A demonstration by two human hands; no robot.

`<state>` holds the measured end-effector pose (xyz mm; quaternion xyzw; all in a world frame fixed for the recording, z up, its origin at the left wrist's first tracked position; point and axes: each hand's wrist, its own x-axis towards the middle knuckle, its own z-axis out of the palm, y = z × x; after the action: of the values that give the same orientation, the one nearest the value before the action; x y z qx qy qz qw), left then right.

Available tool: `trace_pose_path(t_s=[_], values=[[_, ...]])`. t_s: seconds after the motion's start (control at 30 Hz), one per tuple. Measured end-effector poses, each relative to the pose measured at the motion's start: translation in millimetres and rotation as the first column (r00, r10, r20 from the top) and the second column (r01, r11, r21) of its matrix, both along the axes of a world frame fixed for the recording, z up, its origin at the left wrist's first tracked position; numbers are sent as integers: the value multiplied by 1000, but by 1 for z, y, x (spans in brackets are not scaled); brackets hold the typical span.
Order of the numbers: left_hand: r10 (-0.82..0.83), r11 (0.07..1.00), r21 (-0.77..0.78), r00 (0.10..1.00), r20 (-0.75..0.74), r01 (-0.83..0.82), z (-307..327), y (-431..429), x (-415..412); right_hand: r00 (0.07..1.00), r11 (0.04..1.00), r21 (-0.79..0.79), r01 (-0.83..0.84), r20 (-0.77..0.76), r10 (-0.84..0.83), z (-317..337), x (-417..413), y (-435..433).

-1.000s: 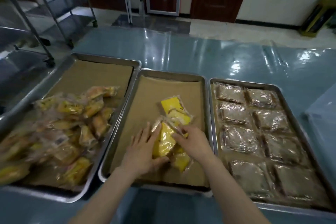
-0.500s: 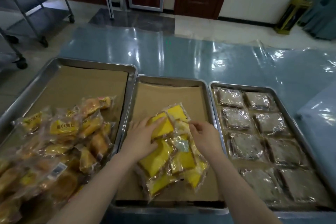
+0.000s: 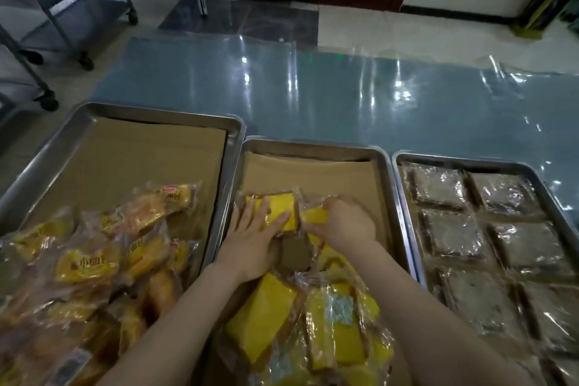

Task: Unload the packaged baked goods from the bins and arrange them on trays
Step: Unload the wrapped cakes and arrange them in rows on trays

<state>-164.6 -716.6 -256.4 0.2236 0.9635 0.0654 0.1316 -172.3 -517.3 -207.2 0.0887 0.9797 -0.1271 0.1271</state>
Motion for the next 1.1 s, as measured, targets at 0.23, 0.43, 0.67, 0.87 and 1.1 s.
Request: trace_pose_path(t_s=[0.23,0.43,0.67,0.87,1.1], values=[[54,998,-32,993,-107,-58,-1,10,-18,997,996,43,-73,-13,73,-2,-16,22],[91,996,20,984,-150,-89,-1,26,-13,980,989,103,-107,-158,123,-19,-29,40],[155,988,14,988,-14,-155,-11,37,-14,928,934,117,-337,-125,350,-38,-24,55],[116,993,-11,993,-37,-116,-14,35,-39,941,975,62,-213,-257,221,-38,-39,62],[131,991,-23,989,-67,-133,-19,42,-77,963,963,162,-215,-131,237,-53,-59,50]])
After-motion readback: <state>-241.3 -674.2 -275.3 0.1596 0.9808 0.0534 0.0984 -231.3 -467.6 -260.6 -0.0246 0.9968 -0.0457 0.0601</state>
